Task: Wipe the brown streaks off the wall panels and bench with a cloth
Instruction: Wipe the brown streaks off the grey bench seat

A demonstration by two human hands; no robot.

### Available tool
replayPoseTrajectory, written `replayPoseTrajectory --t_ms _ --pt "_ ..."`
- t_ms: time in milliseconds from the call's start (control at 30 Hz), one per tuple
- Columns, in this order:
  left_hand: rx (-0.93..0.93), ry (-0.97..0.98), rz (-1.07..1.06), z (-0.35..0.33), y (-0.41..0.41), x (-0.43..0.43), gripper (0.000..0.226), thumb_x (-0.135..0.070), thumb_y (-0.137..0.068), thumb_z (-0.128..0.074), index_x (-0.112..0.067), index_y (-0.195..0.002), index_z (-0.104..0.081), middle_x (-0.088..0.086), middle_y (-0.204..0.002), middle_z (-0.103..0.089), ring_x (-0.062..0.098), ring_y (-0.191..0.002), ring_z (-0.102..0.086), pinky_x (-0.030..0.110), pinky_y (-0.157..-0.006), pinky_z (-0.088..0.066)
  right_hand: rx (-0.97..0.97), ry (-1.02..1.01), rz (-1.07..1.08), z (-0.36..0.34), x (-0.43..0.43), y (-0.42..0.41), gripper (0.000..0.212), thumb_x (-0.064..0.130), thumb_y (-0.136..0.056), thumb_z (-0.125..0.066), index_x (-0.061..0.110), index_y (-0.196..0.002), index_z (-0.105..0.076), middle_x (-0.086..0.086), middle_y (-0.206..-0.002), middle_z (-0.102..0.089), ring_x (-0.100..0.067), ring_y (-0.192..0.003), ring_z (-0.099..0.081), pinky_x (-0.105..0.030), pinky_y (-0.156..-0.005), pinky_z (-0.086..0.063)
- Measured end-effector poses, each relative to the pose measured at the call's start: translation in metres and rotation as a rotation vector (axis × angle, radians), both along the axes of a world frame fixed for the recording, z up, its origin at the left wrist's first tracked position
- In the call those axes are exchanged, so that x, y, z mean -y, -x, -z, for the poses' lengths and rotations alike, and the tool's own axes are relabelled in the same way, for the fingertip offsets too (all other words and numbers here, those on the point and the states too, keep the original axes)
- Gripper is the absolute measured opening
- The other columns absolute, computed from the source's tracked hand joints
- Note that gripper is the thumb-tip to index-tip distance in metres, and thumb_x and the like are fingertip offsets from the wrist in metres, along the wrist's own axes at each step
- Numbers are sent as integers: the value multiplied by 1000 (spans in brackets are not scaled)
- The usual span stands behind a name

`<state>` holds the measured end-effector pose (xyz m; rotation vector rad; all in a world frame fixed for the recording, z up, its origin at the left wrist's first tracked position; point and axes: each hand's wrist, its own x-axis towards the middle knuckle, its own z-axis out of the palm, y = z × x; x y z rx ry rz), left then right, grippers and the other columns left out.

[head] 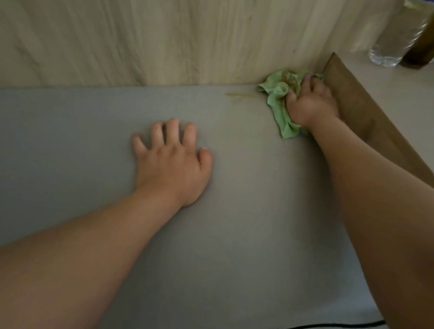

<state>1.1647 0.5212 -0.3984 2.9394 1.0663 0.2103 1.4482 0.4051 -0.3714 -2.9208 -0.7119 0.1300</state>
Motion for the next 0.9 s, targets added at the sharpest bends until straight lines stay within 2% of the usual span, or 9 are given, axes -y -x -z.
replayPoseTrajectory --t_ms 233,367,467,533,600,700,767,833,900 --pt "32 -10 11 2 1 0 59 -49 -91 -17 -20 -133 -46 10 -141 -44 34 -131 -39 66 -109 -30 44 -9 86 2 -25 21 64 38 -104 -27 4 -158 -32 -18 -163 -33 -39 -148 -31 -46 -121 -24" --pt "30 -3 12 3 1 0 56 -49 -93 -18 -21 -134 -44 9 -141 -43 34 -133 -37 66 -110 -28 72 -15 -151 6 -70 77 56 38 -102 -34 10 -149 -46 -18 -154 -45 -36 -142 -41 -41 -116 -33" --pt "25 -4 17 5 1 -1 55 -49 -96 -20 -21 -137 -41 9 -143 -41 34 -135 -35 66 -110 -27 68 -41 -422 6 -99 118 59 46 -104 -32 25 -159 -36 -7 -164 -34 -32 -151 -29 -44 -121 -24" --pt "31 -3 17 4 1 -1 55 -49 -96 -19 -21 -138 -42 9 -143 -42 33 -135 -35 66 -111 -26 34 -22 -512 3 -90 111 60 53 -106 -28 33 -162 -27 -2 -169 -25 -28 -156 -19 -43 -125 -15" --pt "46 3 20 4 1 0 56 -49 -94 -18 -21 -135 -43 9 -142 -43 34 -135 -36 67 -112 -25 26 10 -449 1 -58 81 60 57 -107 -25 35 -163 -23 1 -172 -17 -26 -158 -12 -43 -127 -9" --pt "63 -11 15 4 1 0 57 -49 -91 -19 -20 -132 -47 10 -140 -46 34 -132 -39 67 -111 -27 -2 51 -78 -1 -2 30 67 60 -104 -19 31 -165 -17 1 -174 -7 -27 -160 -4 -49 -127 -7" --pt "61 -18 13 6 1 -2 57 -49 -92 -21 -19 -132 -48 11 -139 -47 35 -132 -40 67 -110 -28 -33 73 79 1 4 21 70 57 -104 -17 27 -166 -11 -2 -174 -2 -28 -160 1 -51 -127 -5" --pt "64 -23 19 7 1 -1 55 -48 -92 -24 -18 -131 -49 12 -138 -48 35 -130 -41 67 -109 -30 -30 89 105 4 -19 39 72 56 -104 -17 23 -167 -6 -10 -174 3 -33 -159 5 -52 -128 1" --pt "66 -26 23 7 1 -1 54 -48 -93 -25 -18 -130 -49 11 -137 -47 35 -130 -41 67 -108 -30 -15 95 -66 6 -54 73 73 59 -104 -18 24 -166 -7 -14 -173 3 -35 -159 6 -51 -127 5"
